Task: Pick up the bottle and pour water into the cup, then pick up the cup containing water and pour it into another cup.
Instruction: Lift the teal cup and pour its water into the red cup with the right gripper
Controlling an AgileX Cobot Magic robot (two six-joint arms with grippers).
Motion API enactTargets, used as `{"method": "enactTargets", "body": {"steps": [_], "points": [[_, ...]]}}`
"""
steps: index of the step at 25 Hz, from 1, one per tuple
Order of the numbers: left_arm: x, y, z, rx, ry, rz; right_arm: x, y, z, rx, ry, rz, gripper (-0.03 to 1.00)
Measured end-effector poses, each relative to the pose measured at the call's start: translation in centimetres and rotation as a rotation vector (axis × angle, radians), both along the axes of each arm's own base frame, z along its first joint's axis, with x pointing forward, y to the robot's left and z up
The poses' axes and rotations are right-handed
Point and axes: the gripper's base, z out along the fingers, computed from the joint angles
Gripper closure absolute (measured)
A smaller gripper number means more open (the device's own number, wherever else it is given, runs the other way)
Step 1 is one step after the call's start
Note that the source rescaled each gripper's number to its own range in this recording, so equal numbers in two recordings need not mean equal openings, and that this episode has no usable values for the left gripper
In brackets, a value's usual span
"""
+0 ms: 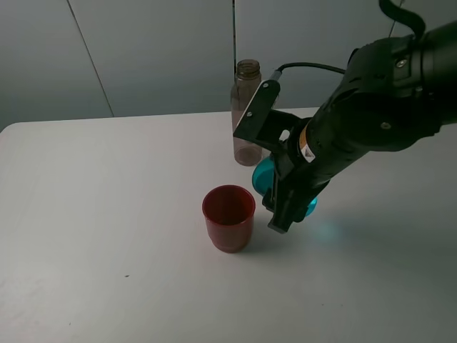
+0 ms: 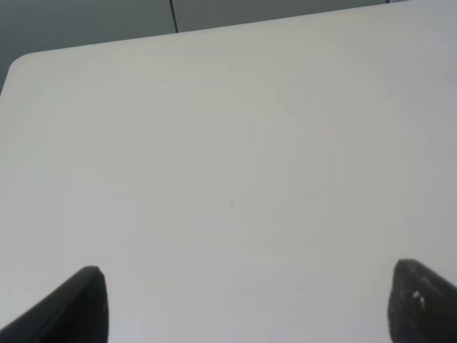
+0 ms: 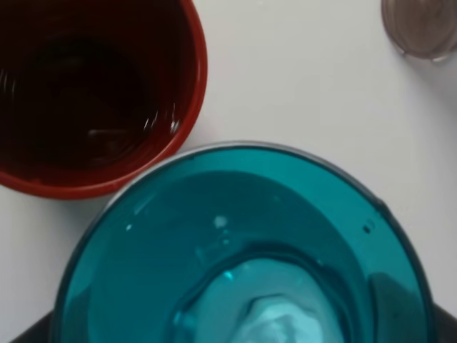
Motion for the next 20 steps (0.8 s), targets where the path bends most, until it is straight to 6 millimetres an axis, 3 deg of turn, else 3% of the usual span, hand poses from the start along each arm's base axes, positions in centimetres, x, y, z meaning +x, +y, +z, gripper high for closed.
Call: {"method": "enactTargets", "body": {"steps": [10, 20], "points": [[0.0, 0.0, 0.0, 0.0, 0.0, 0.0, -0.2, 1.5, -1.1, -0.089, -0.09, 0.058, 0.88], [0.0, 0.0, 0.0, 0.001, 0.0, 0.001, 0.2, 1.8, -1.2, -0.131, -0.173, 0.082, 0.88]]}}
